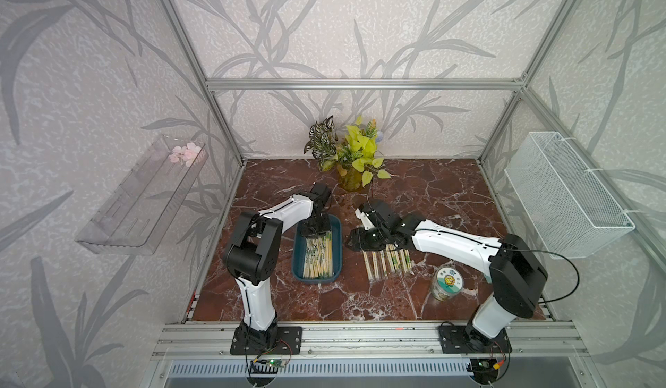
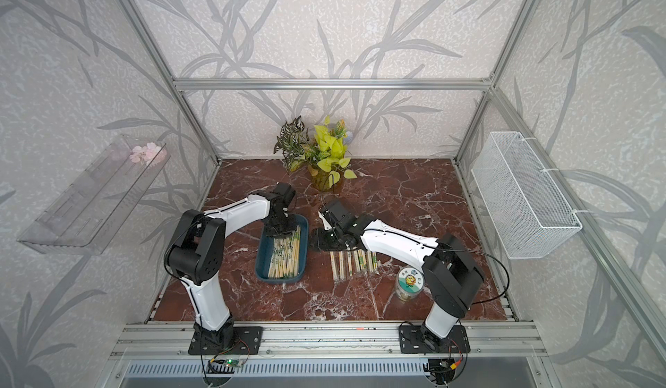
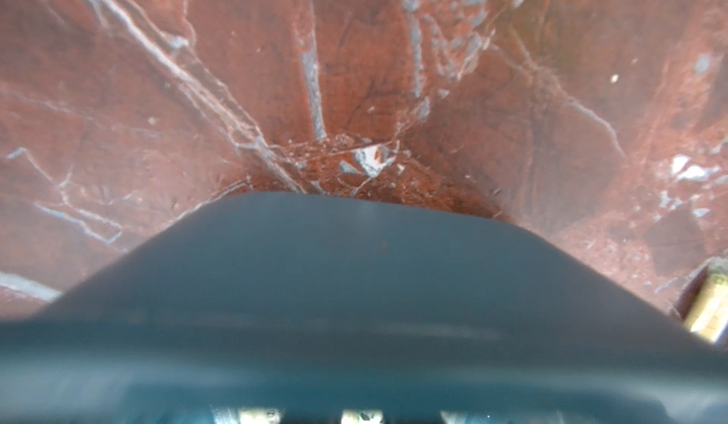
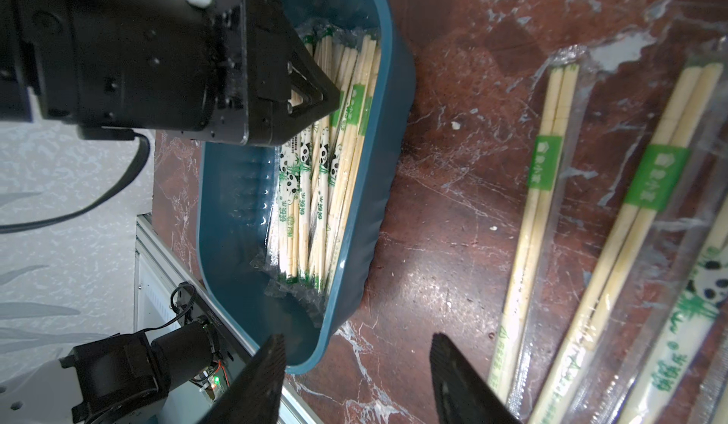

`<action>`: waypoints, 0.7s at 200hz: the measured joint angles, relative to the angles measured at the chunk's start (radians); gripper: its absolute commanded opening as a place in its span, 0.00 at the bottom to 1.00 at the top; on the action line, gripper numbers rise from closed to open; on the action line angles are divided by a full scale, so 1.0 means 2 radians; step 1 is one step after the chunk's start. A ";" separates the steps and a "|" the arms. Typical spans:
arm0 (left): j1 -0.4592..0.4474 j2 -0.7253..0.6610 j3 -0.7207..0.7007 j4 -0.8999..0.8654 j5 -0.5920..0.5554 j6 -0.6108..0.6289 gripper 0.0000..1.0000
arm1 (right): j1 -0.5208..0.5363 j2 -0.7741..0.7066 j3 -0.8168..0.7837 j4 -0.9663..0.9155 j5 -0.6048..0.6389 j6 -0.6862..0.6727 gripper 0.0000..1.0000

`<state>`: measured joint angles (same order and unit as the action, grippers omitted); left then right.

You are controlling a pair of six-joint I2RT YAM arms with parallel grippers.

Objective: Take the paired disposable chopsticks out of the storage box
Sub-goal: Pick up the paired disposable chopsticks from the storage box.

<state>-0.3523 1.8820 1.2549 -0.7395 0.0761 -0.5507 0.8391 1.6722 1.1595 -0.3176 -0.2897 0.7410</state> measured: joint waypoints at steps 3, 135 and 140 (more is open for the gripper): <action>0.000 0.000 0.000 0.000 0.000 0.000 0.17 | 0.000 0.000 0.000 0.000 0.000 0.000 0.60; 0.001 -0.011 0.014 -0.016 0.001 0.004 0.05 | 0.000 0.000 0.000 0.002 0.000 0.000 0.61; 0.001 -0.014 0.016 -0.019 0.001 0.005 0.05 | 0.000 0.000 -0.001 0.002 0.000 0.000 0.61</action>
<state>-0.3496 1.8538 1.2869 -0.7784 0.0788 -0.5407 0.8391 1.6718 1.1584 -0.3134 -0.2905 0.7406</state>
